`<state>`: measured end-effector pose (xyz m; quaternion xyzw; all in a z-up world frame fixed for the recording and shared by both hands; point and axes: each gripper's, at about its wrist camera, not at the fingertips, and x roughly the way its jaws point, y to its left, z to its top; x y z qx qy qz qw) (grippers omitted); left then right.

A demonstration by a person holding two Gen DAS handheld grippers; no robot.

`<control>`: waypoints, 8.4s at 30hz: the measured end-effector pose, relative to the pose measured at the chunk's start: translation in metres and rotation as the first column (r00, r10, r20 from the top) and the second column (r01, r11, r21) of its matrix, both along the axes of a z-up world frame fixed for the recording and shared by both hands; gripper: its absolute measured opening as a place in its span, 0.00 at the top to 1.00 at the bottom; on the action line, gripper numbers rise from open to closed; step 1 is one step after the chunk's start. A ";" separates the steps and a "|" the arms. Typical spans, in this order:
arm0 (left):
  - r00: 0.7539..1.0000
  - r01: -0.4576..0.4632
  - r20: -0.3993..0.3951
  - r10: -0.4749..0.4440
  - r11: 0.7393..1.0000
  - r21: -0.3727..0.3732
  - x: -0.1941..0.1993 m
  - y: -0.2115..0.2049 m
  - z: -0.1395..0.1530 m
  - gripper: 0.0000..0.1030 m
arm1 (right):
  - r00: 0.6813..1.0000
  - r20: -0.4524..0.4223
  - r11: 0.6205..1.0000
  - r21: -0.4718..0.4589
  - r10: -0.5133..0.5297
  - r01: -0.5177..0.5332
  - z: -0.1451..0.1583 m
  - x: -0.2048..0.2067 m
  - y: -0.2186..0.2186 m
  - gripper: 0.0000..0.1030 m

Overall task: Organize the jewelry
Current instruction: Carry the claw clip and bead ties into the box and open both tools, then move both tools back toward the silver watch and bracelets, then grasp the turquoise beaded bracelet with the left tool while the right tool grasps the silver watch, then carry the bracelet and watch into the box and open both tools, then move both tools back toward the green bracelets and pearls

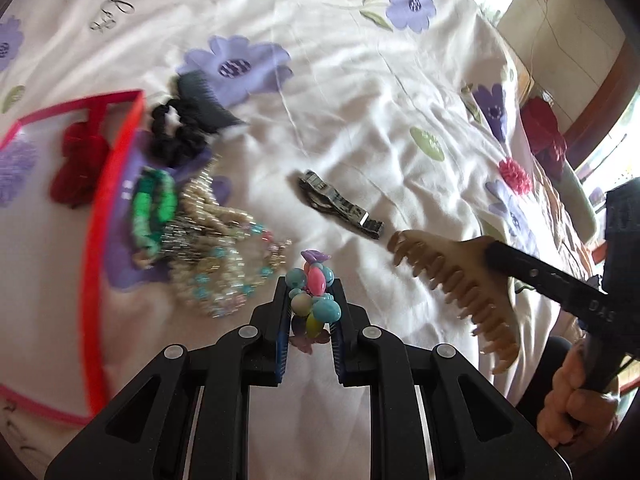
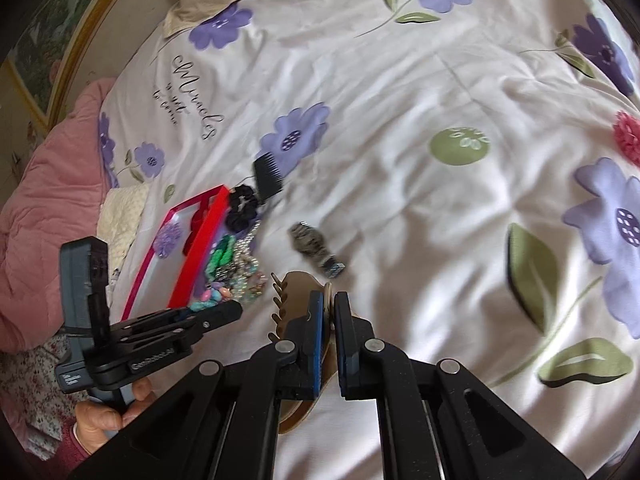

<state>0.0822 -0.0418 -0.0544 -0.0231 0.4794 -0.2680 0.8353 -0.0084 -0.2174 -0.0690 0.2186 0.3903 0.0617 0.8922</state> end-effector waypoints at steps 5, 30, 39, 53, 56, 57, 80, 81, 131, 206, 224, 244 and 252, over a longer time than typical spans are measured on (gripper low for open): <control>0.998 -0.043 0.043 0.044 0.999 -0.003 -0.006 0.031 0.017 0.85 | 0.998 0.011 0.998 0.018 0.059 -0.059 0.004 0.009 0.027 0.95; 0.939 -0.341 0.066 0.339 0.940 0.031 0.065 0.211 0.013 0.85 | 0.963 0.077 0.964 0.047 0.257 -0.261 0.007 0.137 0.198 0.95; 0.931 -0.365 0.052 0.363 0.929 0.062 0.113 0.227 -0.004 0.85 | 0.962 0.067 0.964 0.003 0.264 -0.264 -0.011 0.181 0.228 0.95; 0.927 -0.370 -0.013 0.374 0.922 0.113 0.145 0.227 -0.039 0.84 | 0.943 0.020 0.942 -0.067 0.331 -0.329 -0.025 0.205 0.249 0.92; 0.929 -0.366 0.001 0.370 0.920 0.139 0.145 0.223 -0.039 0.83 | 0.940 0.012 0.938 -0.067 0.341 -0.339 -0.025 0.206 0.250 0.90; 0.930 -0.365 0.006 0.369 0.919 0.148 0.144 0.221 -0.038 0.81 | 0.940 0.010 0.938 -0.066 0.342 -0.341 -0.025 0.206 0.250 0.89; 0.937 -0.347 0.056 0.344 0.935 0.076 0.079 0.192 0.006 0.45 | 0.983 0.029 0.983 0.037 0.179 -0.180 -0.005 0.136 0.136 0.59; 0.941 -0.337 0.058 0.333 0.939 0.070 0.073 0.185 0.008 0.45 | 0.987 0.023 0.986 0.037 0.160 -0.160 -0.006 0.129 0.124 0.59; 0.998 0.046 -0.037 -0.043 0.994 0.103 0.040 0.008 -0.032 0.89 | 0.977 -0.127 0.967 -0.168 0.172 -0.192 -0.045 0.112 0.040 0.56; 0.922 -0.356 0.129 0.365 0.930 -0.087 0.002 0.243 0.046 0.94 | 0.857 0.067 0.859 -0.084 0.511 -0.506 0.034 0.096 0.275 0.86; 0.916 -0.400 0.021 0.400 0.915 0.046 0.038 0.257 -0.033 0.94 | 0.873 -0.076 0.874 -0.034 0.482 -0.485 -0.044 0.134 0.274 0.85; 0.901 -0.430 -0.021 0.434 0.898 0.091 0.023 0.259 -0.047 0.77 | 0.957 -0.039 0.957 0.037 0.288 -0.286 -0.046 0.181 0.208 0.64; 0.884 -0.462 -0.048 0.466 0.884 0.076 0.015 0.260 -0.042 0.76 | 0.950 -0.039 0.949 0.079 0.310 -0.307 -0.049 0.205 0.226 0.62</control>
